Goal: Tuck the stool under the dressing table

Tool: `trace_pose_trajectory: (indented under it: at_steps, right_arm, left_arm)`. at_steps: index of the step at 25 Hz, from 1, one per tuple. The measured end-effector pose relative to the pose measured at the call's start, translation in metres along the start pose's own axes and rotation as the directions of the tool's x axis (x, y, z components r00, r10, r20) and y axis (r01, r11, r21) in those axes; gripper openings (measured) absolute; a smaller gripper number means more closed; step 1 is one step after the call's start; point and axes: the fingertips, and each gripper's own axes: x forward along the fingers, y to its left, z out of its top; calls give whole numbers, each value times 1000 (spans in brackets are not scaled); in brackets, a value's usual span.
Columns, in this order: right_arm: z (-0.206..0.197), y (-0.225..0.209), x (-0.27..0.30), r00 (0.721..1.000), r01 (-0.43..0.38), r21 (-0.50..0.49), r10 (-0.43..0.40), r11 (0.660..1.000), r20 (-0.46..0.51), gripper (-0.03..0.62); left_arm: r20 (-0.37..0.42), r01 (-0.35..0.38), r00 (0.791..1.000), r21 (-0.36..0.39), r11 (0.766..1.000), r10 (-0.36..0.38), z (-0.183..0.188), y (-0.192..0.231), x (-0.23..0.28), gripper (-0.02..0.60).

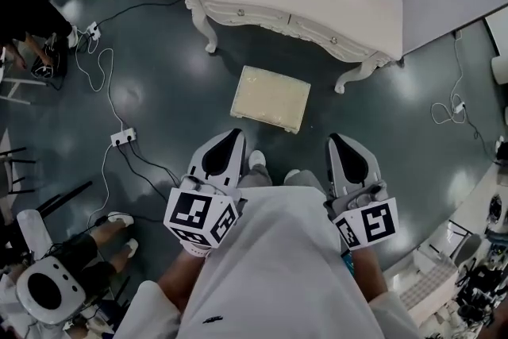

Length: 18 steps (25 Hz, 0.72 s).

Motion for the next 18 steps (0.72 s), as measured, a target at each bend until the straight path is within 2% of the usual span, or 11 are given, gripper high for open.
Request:
trace_pose_trajectory:
  at_steps: [18]
  right_arm:
    - [0,-74,47,985,-161,-4,160,987,-62,11]
  left_arm:
    - [-73,-125,990,-58,991,120,-4,-17,65,9]
